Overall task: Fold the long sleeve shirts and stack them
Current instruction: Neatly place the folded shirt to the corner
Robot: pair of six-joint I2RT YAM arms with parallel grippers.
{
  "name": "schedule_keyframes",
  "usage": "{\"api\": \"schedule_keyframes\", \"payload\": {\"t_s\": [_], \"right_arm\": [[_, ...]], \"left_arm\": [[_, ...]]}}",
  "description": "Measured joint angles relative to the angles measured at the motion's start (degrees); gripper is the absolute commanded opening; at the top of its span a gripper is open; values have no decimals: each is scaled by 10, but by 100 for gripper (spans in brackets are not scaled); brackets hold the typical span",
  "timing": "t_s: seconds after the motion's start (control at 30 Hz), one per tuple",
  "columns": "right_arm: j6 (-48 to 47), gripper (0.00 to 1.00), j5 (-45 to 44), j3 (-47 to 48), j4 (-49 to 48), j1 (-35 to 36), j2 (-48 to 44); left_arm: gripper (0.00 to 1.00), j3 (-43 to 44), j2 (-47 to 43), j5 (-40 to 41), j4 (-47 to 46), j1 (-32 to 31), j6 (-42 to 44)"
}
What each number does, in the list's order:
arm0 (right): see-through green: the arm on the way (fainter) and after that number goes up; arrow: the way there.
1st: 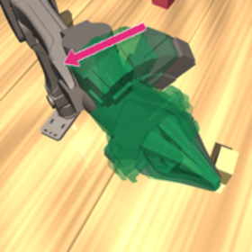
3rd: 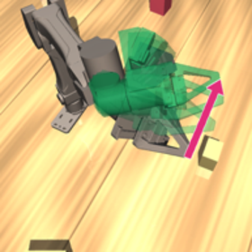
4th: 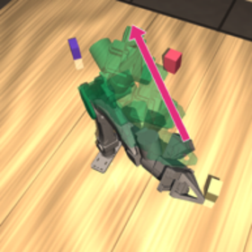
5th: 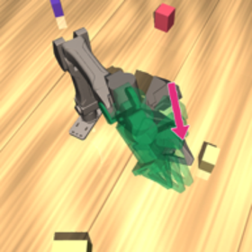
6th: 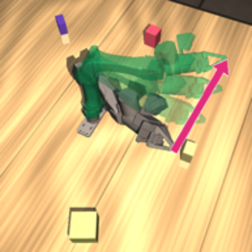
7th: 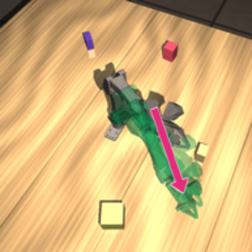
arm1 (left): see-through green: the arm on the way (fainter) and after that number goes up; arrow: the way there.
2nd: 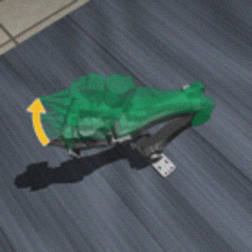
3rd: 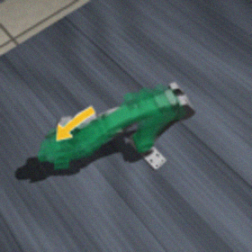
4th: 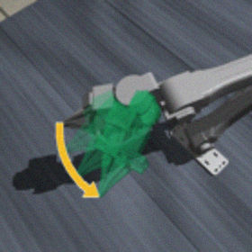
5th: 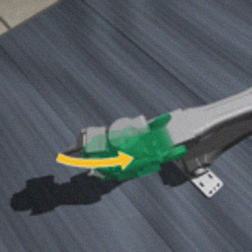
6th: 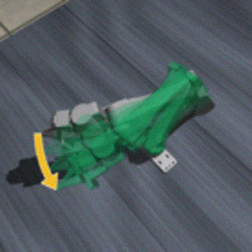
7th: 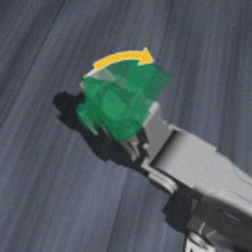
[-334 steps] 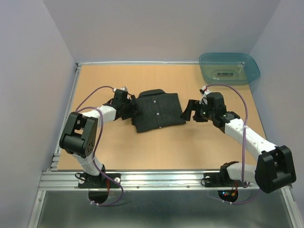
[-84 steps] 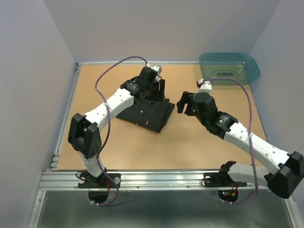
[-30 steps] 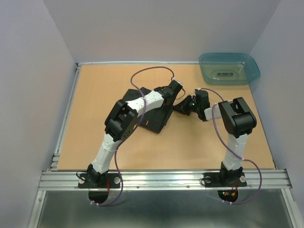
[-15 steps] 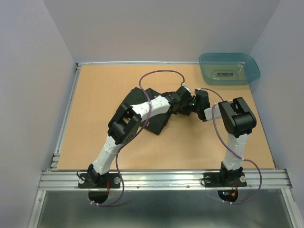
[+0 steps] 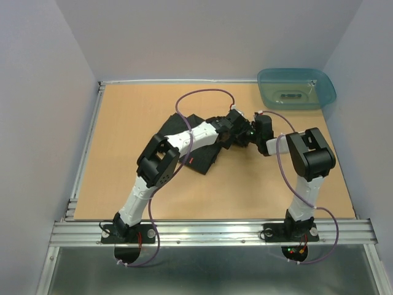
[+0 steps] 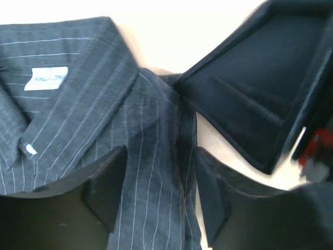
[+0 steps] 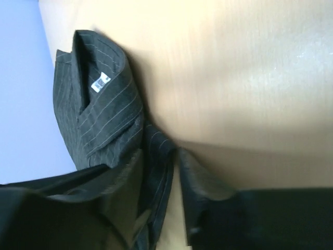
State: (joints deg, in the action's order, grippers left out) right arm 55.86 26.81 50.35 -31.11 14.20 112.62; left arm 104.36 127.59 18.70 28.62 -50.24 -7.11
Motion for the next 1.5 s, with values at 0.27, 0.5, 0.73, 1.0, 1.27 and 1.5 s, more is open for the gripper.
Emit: {"api": "schedule_keyframes", "payload": {"t_s": [0.27,0.5,0.73,1.0,1.27,1.5], "right_arm": [[-58,60,-57,-6,87,-1,-113],[-92,60,-45,30,144,5,-167],[-69,57,7,98,99,60,-116],[-5,51,21,61,-27,76,15],[2,50,28,-22,-107,51,21],[-15,50,61,-37,-95,55,-59]], "left_arm": [[68,-95,-188,-66,-38,26,-58],[63,-288,-419,-158,-155,168,-108],[55,-370,-373,-273,-226,314,-139],[53,-398,-242,-353,-302,388,-185],[52,-452,-236,-376,-337,422,-232],[52,-479,-323,-392,-339,423,-240]]}}
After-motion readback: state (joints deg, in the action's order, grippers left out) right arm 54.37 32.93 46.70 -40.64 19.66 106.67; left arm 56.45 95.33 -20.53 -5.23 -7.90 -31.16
